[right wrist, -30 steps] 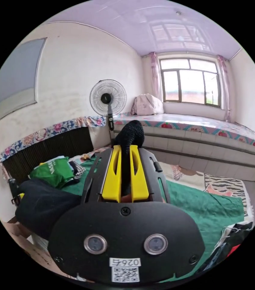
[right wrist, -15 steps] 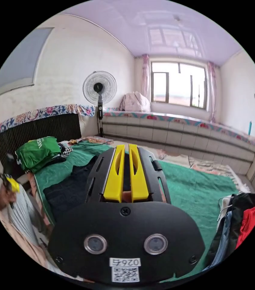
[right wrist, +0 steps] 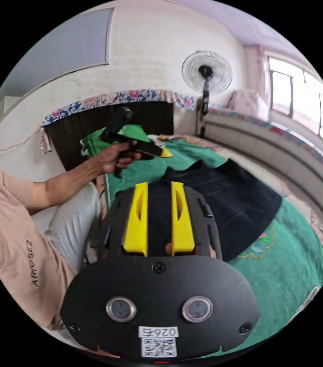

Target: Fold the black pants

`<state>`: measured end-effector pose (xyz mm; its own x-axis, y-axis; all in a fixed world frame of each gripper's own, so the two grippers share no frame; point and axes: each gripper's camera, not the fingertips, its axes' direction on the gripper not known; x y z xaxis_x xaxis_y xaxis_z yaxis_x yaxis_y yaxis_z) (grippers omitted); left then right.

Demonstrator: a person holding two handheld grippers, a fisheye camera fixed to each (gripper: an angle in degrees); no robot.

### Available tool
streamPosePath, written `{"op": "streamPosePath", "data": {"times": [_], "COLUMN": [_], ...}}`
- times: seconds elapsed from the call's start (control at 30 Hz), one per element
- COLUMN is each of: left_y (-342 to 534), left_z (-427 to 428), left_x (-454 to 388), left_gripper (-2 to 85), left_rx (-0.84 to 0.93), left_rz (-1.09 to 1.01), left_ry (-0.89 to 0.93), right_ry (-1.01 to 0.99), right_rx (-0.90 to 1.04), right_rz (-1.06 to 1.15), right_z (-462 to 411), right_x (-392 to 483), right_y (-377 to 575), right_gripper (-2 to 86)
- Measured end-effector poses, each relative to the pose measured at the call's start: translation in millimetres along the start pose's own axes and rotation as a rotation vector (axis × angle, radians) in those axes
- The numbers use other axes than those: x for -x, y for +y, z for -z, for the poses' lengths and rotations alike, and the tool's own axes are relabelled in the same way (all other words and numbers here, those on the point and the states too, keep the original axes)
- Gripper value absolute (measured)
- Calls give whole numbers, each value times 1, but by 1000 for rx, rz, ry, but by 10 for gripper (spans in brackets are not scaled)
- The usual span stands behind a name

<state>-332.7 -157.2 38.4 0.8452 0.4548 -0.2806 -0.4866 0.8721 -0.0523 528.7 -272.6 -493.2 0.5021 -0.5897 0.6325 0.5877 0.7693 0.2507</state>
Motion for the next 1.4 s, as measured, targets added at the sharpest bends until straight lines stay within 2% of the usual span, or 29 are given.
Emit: {"op": "streamPosePath", "data": {"times": [0.03,0.07,0.17,0.27,0.37,0.5,0.57,0.67,0.8,1.0,1.13,1.2,1.33,1.4], "left_y": [-10,-22,-63,-103,-133,-171,-198,-227,-262,-321,-357,-375,-422,-450], "left_z": [-7,-6,-2,-15,-23,-4,5,7,29,84,123,149,219,245], "left_x": [23,34,35,29,30,33,33,36,37,73,88,97,102,93], "left_gripper": [10,53,114,141,147,159,178,200,205,166,14,3,-4,-5], "left_rx": [18,0,-10,130,257,258,296,371,393,408,475,425,147,72], "left_rz": [109,155,171,128,108,108,74,42,12,91,21,55,116,119], "left_ry": [10,13,-115,-266,-315,-314,-309,-320,-367,-293,-246,-145,198,274], "right_ry": [-91,-186,-264,-137,70,43,-75,-178,-210,-117,-151,-170,-198,-231], "right_rx": [67,139,243,343,455,418,376,332,243,159,162,140,65,23], "right_rz": [-17,-16,45,168,251,175,68,-50,-56,52,29,7,-63,-103], "right_z": [-34,-68,-133,-197,-261,-290,-300,-317,-326,-338,-366,-371,-363,-355], "right_x": [3,10,43,86,111,102,80,53,54,80,80,76,56,42], "right_y": [-8,-15,-26,-29,-23,-29,-31,-24,-13,9,35,48,80,97], "right_gripper": [139,157,184,189,137,61,3,-9,-11,-12,-12,-12,-12,-12]}}
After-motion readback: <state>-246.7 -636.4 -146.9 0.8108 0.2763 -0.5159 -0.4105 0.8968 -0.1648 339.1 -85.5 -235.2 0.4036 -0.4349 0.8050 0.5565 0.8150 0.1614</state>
